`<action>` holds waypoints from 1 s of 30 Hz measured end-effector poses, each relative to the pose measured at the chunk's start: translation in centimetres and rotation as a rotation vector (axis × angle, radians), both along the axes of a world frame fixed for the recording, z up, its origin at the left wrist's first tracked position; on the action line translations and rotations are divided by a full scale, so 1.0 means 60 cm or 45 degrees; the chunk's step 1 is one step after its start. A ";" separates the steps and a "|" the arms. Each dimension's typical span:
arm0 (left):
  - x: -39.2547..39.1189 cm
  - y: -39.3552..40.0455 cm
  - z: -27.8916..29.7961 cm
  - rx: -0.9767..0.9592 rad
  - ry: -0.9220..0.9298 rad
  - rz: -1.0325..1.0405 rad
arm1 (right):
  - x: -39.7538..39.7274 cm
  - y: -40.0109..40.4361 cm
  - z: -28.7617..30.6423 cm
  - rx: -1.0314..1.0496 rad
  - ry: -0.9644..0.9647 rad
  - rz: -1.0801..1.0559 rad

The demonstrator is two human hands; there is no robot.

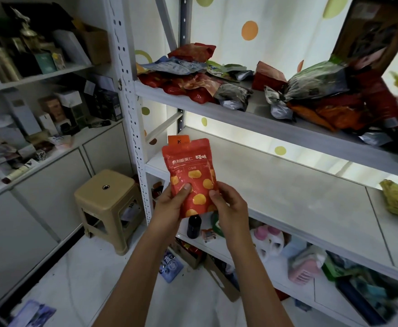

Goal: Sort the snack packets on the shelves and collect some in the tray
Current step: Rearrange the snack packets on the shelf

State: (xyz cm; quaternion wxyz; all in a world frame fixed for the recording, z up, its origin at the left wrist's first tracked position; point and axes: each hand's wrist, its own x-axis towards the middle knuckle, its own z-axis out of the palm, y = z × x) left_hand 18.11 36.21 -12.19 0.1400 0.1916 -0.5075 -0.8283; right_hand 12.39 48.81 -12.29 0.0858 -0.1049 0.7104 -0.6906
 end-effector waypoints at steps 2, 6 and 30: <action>-0.002 0.002 0.002 -0.054 -0.021 0.039 | 0.001 0.006 0.005 -0.037 -0.043 0.009; -0.015 0.005 0.024 -0.163 -0.035 0.071 | 0.000 0.009 0.018 -0.125 -0.067 -0.043; -0.247 0.009 0.327 -0.714 0.114 0.075 | -0.255 0.054 0.291 0.807 0.806 -0.470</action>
